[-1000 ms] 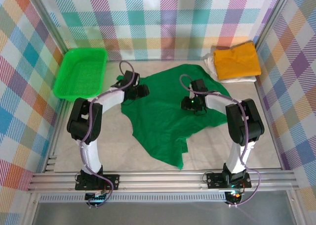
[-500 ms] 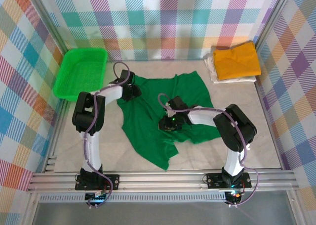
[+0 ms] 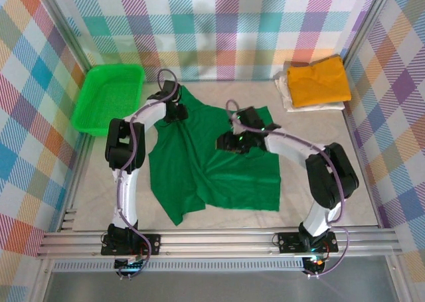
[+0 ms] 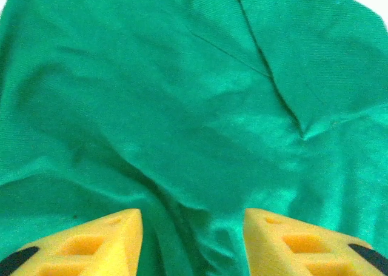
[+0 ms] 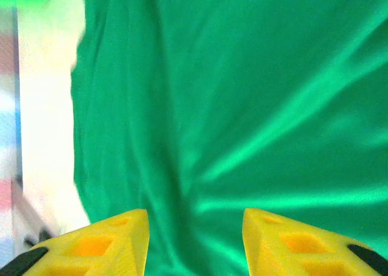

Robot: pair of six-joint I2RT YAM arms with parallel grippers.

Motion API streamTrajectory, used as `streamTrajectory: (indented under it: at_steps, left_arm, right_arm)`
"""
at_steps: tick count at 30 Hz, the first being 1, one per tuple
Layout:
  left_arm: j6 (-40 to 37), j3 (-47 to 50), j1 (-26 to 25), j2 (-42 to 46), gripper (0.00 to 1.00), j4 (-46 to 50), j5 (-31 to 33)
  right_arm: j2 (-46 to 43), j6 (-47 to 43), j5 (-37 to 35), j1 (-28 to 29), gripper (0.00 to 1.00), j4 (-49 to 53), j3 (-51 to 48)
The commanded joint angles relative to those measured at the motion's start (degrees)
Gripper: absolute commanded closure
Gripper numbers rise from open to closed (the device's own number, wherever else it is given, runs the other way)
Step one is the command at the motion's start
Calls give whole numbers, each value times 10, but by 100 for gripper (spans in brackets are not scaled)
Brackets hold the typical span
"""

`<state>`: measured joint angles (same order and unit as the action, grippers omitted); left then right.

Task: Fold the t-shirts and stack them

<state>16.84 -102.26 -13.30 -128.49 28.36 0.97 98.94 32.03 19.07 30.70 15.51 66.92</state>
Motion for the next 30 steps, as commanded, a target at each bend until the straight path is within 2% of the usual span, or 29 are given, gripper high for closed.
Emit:
streamTrajectory:
  at_steps: [1, 8, 13, 22, 26, 30]
  left_arm:
    - [-10, -45, 1, 49, 54, 26, -6]
    - [17, -235, -16, -72, 50, 122, 0]
    - [37, -272, -16, -118, 48, 107, 1]
    - [48, -347, -27, -192, 48, 99, -42]
    - [56, -349, -29, -210, 52, 91, -53]
    - [59, -349, -30, -221, 60, 87, -61]
  right_arm:
    - [6, -30, -51, -41, 55, 27, 27]
    - [23, -42, -50, -57, 55, 5, 60]
    - [18, -40, -45, -61, 55, -2, 46]
    - [12, -43, -35, -81, 56, -8, 33]
    - [14, -42, -32, -85, 56, -12, 34]
    - [20, -42, -27, -88, 55, -14, 34]
